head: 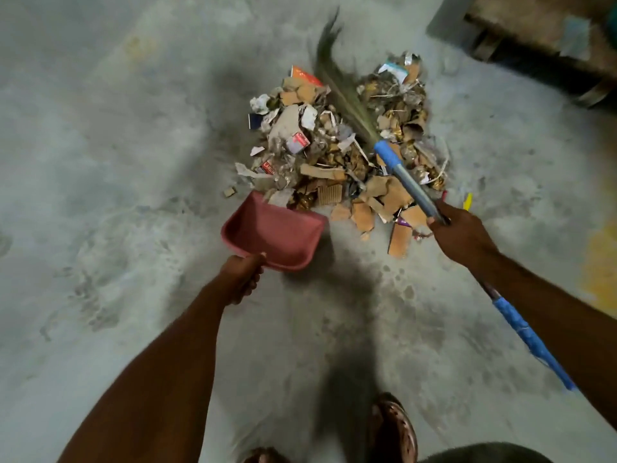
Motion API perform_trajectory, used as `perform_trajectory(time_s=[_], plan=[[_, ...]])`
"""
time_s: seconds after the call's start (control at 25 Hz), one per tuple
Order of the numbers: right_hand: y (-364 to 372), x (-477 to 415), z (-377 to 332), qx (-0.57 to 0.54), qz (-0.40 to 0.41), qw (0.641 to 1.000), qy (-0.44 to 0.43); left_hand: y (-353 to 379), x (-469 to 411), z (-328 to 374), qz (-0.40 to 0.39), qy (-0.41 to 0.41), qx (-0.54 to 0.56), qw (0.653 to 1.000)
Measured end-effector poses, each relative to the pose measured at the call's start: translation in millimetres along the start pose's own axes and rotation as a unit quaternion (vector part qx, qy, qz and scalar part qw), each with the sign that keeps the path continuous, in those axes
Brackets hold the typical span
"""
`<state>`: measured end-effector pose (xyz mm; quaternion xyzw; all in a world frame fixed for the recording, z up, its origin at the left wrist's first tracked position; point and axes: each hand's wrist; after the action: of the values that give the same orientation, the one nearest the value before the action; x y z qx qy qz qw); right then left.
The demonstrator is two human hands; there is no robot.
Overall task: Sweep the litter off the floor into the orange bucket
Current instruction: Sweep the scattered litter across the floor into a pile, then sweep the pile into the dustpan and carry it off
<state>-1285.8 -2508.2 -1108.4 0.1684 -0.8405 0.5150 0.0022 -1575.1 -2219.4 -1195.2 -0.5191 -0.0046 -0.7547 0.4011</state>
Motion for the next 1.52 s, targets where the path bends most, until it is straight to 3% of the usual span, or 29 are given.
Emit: perform_trajectory(time_s=[0.2,0.36,0.52,0.76,0.92,1.16,1.52], plan=[[36.6,-16.0,41.2,-0.015,-0.041,0.998,-0.044,57.1,-69.5,81.5,-0.047,0.088,-0.001,0.995],[53.0,-12.3,64.5,-0.048,-0.04,0.994,-0.086,90.7,-81.2,134.2,-0.06,0.132,-0.074,0.987],[42.1,7.6,80.3,-0.013,-0.032,0.996,-0.084,94.8,-85.5,145.6,-0.072,0.122,-0.082,0.987],[46.6,26.3,96.1,-0.067,-0.065,0.995,-0.042,102.1,-93.8,145.9,-0.073,0.114,-0.06,0.989],[38.9,32.4,85.0,-0.039,-0.067,0.995,-0.06,102.5,-86.4,141.7,-0.04,0.166,0.011,0.985],[-59.8,71.3,46.8,-0.082,-0.066,0.994,-0.006,77.6,7.9,158.7,-0.022,0.159,0.077,0.984],[-294.5,157.1,-75.5,-0.104,-0.071,0.991,0.043,-17.9,241.1,271.0,-0.029,0.112,0.061,0.991]])
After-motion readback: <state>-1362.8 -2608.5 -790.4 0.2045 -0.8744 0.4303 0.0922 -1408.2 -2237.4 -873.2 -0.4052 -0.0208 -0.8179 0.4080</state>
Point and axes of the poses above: each hand's wrist, its own x-axis away from the middle knuckle, its own y-axis out of the palm, z = x × y, and after that the axes turned 12 degrees about z, right-handed
